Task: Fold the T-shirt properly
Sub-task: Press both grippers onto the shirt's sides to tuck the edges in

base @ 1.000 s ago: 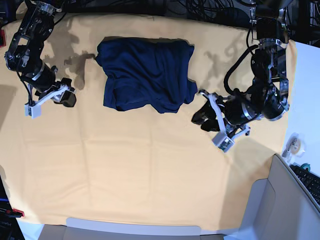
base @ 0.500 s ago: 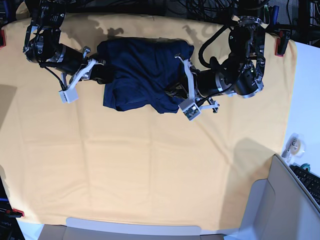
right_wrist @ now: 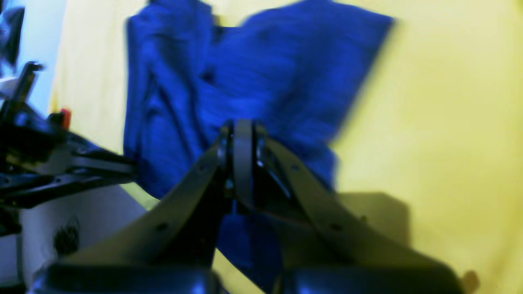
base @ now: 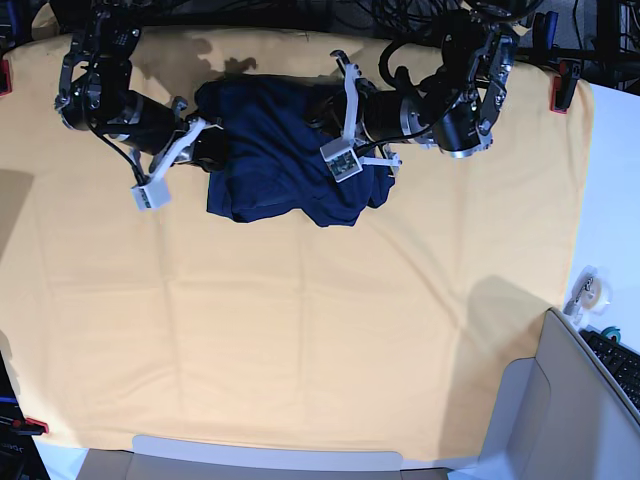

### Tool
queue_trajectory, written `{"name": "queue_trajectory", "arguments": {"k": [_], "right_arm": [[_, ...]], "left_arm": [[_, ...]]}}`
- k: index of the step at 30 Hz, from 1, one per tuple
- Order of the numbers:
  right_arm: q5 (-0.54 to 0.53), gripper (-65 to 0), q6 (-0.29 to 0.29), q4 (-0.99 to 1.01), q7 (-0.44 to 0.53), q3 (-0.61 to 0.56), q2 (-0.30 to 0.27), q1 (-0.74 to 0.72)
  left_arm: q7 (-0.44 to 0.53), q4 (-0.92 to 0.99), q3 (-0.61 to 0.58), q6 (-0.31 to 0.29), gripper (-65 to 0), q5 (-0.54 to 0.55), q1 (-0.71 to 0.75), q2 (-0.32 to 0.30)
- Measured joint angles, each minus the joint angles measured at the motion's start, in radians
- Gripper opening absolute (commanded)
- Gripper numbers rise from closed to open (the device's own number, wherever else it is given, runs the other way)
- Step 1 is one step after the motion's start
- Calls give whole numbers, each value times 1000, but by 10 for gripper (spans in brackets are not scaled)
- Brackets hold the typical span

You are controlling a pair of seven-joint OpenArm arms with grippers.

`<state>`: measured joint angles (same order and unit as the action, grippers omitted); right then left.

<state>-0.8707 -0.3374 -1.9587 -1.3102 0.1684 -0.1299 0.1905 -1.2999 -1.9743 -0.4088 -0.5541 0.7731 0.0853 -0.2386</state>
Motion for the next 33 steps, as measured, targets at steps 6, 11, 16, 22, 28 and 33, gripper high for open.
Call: {"name": "queue_trajectory", "arguments": {"k": [6, 11, 16, 22, 28, 33], "right_arm": [[180, -650, -1, 43, 1, -105, 70, -53], [304, -650, 0, 57, 0, -116, 71, -85], [412, -650, 0, 58, -1, -115, 69, -116], [509, -650, 0, 58, 6, -115, 68, -165], [517, -650, -3, 134, 53, -108, 69, -209], [412, -650, -3, 74, 7, -105, 69, -217]], "left_arm": [[57, 71, 1, 3, -650, -13, -1, -2], [77, 100, 3, 2, -650, -188, 63, 0], [135, 92, 1, -3, -650, -281, 111, 0], [163, 89, 1, -4, -650, -310, 138, 0], [161, 89, 0, -4, -650, -310, 139, 0], [160, 89, -1, -4, -650, -310, 138, 0]]}}
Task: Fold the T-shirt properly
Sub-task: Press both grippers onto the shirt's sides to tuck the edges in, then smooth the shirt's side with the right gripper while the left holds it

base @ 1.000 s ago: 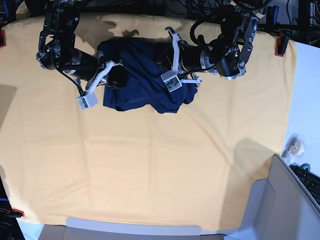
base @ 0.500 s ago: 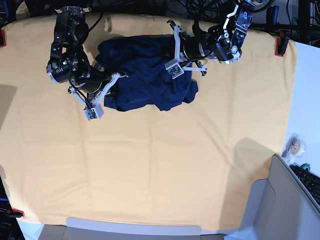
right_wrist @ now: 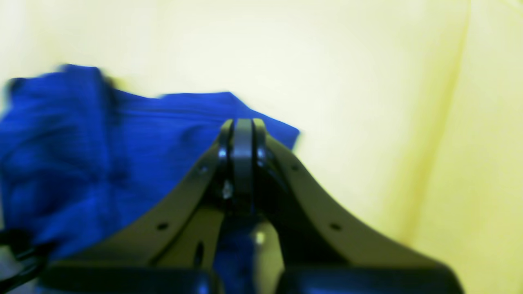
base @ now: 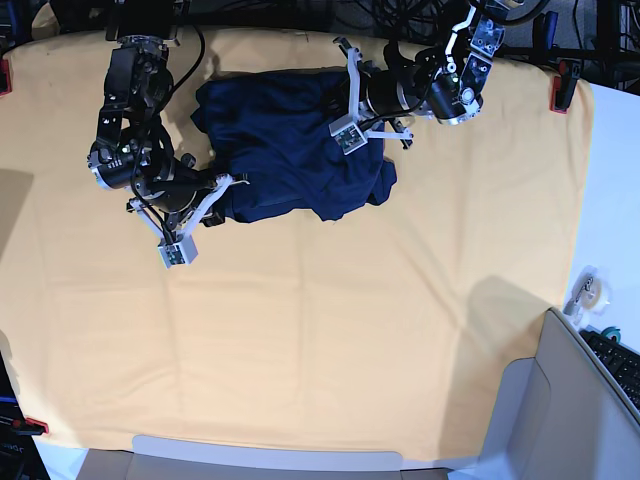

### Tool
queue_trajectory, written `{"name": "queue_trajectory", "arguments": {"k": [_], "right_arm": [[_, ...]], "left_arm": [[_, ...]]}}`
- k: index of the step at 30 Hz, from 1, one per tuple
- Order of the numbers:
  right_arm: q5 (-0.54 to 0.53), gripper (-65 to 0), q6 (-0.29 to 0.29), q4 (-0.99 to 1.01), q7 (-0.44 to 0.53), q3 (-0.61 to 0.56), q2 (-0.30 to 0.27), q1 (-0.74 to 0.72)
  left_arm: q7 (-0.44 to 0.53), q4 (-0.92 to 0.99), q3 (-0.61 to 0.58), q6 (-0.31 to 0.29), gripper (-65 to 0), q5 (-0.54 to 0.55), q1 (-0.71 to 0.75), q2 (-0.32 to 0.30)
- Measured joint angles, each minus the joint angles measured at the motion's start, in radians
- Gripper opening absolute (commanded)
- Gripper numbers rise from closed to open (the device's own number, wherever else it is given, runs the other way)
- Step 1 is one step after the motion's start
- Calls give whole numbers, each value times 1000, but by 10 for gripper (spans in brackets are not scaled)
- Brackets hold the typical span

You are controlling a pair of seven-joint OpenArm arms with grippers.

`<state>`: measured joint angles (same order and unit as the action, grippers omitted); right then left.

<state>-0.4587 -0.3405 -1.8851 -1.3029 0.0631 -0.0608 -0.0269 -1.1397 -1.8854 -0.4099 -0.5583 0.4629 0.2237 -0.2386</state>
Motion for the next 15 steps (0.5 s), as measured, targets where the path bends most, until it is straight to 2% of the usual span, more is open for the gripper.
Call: {"name": "queue_trajectory", "arguments": {"k": [4, 7, 11, 15], "right_arm": [[-261, -650, -8, -21, -7, 34, -27, 57], [-359, -650, -5, -36, -16, 123, -50, 109], [-405, -650, -3, -37, -13, 150, -119, 169], [-393, -650, 0, -30, -14, 150, -135, 192]], "left_arm": [[-2, 0, -1, 0, -650, 0, -5, 0], [-3, 0, -1, 0, -650, 0, -5, 1], [-3, 0, 0, 0, -650, 0, -5, 1], [-3, 0, 0, 0, -650, 0, -5, 0]]}}
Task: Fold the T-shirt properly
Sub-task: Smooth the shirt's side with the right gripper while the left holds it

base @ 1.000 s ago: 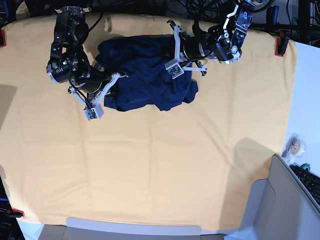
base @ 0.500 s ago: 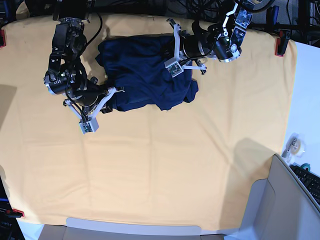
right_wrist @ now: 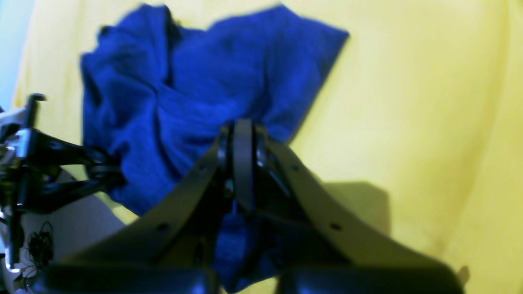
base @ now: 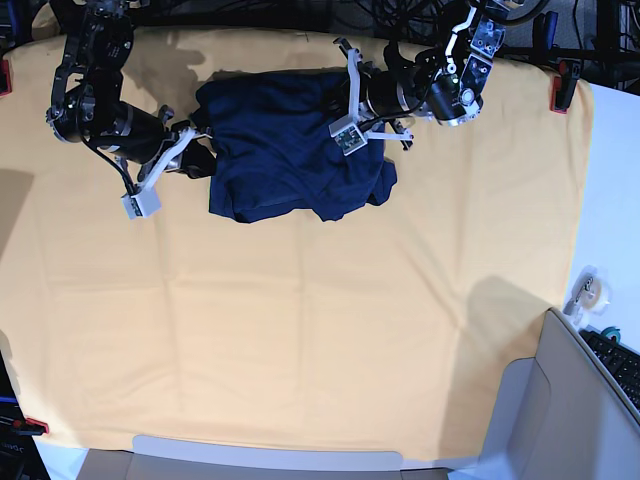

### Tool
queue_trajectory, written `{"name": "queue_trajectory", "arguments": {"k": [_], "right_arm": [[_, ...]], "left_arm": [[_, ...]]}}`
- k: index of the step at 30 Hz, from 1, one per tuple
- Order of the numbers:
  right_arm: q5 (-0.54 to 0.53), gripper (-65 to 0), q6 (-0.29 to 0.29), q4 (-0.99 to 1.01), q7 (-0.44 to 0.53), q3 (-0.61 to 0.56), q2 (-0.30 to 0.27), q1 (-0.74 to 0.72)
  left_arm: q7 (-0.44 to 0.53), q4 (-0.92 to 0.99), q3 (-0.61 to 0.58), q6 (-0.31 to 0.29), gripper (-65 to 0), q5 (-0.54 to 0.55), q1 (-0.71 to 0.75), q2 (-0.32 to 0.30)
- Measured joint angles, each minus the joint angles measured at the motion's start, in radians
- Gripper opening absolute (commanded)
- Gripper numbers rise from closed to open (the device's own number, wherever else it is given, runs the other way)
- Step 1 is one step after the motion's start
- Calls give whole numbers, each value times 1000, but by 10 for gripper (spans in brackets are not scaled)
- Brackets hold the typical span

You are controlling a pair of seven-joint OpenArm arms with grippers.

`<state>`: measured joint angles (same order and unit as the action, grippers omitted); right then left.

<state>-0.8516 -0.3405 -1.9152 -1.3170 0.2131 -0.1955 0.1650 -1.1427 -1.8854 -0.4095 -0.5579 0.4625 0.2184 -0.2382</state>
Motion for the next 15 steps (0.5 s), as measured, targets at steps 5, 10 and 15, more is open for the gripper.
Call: {"name": "queue_trajectory", "arguments": {"k": [5, 10, 15], "right_arm": [[90, -650, -1, 90, 15, -55, 19, -97], [202, -650, 0, 247, 85, -172, 63, -135], [335, -650, -1, 267, 134, -261, 64, -182]], "left_arm": [[0, 0, -1, 0, -650, 0, 0, 3], [0, 0, -1, 0, -650, 0, 0, 3], [-1, 0, -1, 0, -650, -1, 1, 3]]}}
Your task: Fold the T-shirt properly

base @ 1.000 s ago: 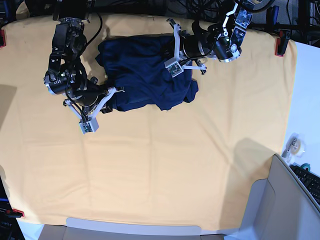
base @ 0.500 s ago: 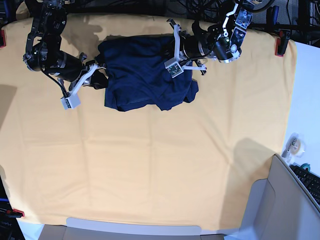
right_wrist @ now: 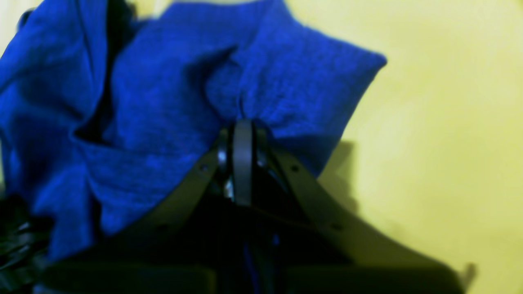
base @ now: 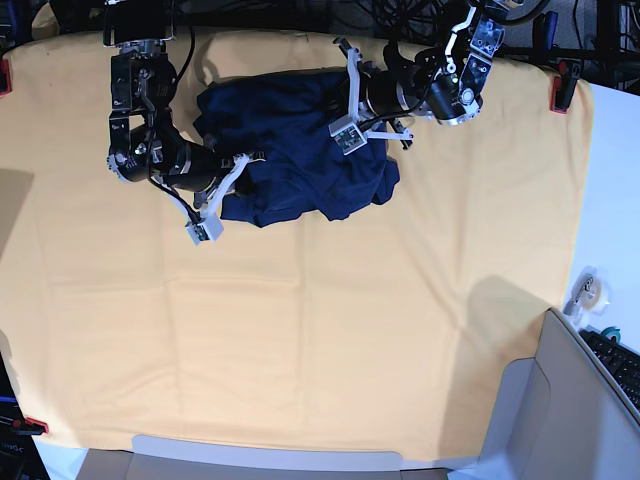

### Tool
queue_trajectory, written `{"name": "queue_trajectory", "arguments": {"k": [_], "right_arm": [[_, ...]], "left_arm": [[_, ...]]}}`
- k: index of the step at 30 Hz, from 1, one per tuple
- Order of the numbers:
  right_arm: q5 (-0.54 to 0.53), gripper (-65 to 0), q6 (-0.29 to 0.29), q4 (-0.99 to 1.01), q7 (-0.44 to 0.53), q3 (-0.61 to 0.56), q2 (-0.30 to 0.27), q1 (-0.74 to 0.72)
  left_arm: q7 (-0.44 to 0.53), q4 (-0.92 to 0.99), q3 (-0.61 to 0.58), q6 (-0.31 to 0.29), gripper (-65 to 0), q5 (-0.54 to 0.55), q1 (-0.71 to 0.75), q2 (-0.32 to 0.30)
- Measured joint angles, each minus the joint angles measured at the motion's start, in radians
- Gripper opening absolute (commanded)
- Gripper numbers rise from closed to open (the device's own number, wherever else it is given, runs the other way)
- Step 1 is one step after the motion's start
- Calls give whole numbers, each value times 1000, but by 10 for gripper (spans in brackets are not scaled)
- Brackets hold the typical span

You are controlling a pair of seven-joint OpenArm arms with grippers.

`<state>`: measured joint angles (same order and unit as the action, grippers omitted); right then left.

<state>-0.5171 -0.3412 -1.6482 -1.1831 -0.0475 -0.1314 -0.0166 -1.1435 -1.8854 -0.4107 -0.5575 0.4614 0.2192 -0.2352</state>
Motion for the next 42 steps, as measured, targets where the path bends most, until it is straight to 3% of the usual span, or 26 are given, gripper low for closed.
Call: {"name": "queue_trajectory", "arguments": {"k": [6, 11, 20, 30, 33, 37, 42], "right_arm": [[211, -650, 0, -4, 8, 5, 5, -27], [317, -650, 0, -71, -7, 6, 2, -16], [332, -650, 0, -156, -6, 6, 3, -27], [325, -650, -1, -270, -3, 33, 7, -78], [336, -650, 1, -295, -6, 99, 23, -77], [332, -650, 0, -338, -9, 160, 30, -59], [330, -650, 0, -379, -5, 245, 29, 34]], "left_arm": [[1, 0, 0, 0, -650, -2, 2, 0], [1, 0, 0, 0, -650, -2, 2, 0], [0, -2, 0, 0, -650, -2, 0, 0], [-27, -154, 27, 3, -650, -21, -9, -1], [-20, -161, 69, 4, -650, -22, -20, -1], [59, -184, 175, 3, -650, -13, -10, 0], [150, -183, 326, 3, -650, -21, 99, 3]]}}
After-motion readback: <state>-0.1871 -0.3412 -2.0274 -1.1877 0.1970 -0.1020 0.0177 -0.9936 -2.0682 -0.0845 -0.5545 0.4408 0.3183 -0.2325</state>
